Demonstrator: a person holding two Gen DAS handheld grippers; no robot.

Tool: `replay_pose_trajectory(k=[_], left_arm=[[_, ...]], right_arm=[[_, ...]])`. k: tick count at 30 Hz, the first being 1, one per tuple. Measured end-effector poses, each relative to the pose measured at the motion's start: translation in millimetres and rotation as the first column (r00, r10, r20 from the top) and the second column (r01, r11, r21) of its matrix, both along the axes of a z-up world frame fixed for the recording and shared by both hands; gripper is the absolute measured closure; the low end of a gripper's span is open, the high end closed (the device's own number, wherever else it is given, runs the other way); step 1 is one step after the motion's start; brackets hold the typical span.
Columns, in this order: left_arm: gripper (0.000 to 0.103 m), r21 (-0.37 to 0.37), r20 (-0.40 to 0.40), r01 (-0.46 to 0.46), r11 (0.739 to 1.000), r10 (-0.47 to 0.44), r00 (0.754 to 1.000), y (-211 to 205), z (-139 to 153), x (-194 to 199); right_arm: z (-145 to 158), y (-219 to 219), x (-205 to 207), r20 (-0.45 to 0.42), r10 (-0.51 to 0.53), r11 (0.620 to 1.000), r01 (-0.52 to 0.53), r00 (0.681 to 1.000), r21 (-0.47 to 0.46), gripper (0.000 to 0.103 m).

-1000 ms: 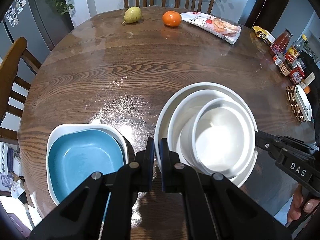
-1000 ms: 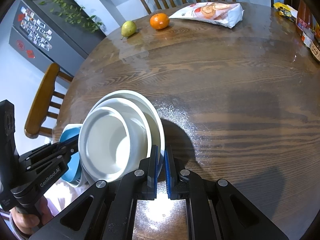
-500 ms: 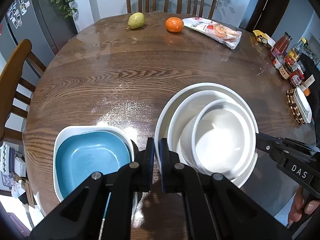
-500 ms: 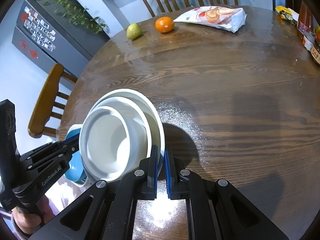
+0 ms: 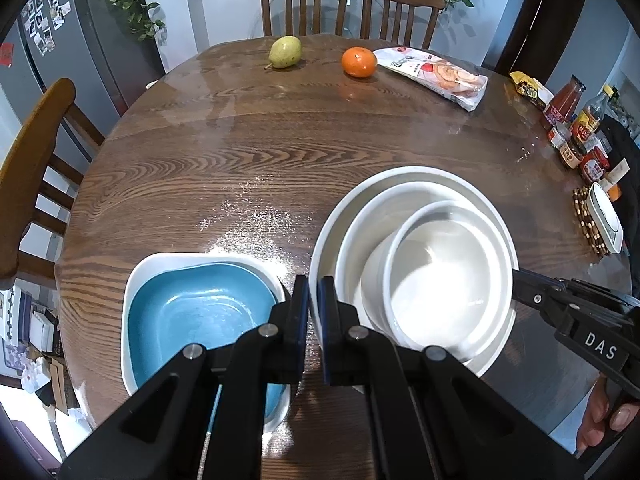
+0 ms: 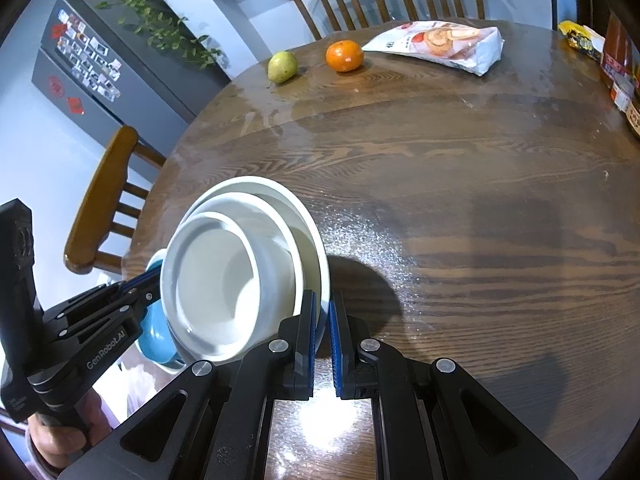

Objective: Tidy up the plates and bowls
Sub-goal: 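Lift the white bowl stack with both grippers toward the teal plate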

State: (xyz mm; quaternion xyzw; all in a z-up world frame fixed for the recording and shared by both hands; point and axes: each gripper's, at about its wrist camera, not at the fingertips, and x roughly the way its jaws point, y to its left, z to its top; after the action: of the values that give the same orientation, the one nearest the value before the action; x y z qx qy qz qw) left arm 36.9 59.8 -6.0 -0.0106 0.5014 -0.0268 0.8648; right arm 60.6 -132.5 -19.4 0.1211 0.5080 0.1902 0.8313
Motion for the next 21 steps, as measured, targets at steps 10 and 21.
replay_pose_trajectory(k=[10,21], left_arm=[[0.103,-0.003,0.023,-0.011,1.0,0.011,1.0,4,7,-2],[0.103,-0.005,0.036,-0.021,1.0,0.021,0.999,8,12,-5]], right_arm=[[8,5,0,0.02,0.007,1.0,-0.007,1.0,0.0,0.093],[13,9,0,0.032,0.014,1.0,-0.014,0.999,0.0,0.093]])
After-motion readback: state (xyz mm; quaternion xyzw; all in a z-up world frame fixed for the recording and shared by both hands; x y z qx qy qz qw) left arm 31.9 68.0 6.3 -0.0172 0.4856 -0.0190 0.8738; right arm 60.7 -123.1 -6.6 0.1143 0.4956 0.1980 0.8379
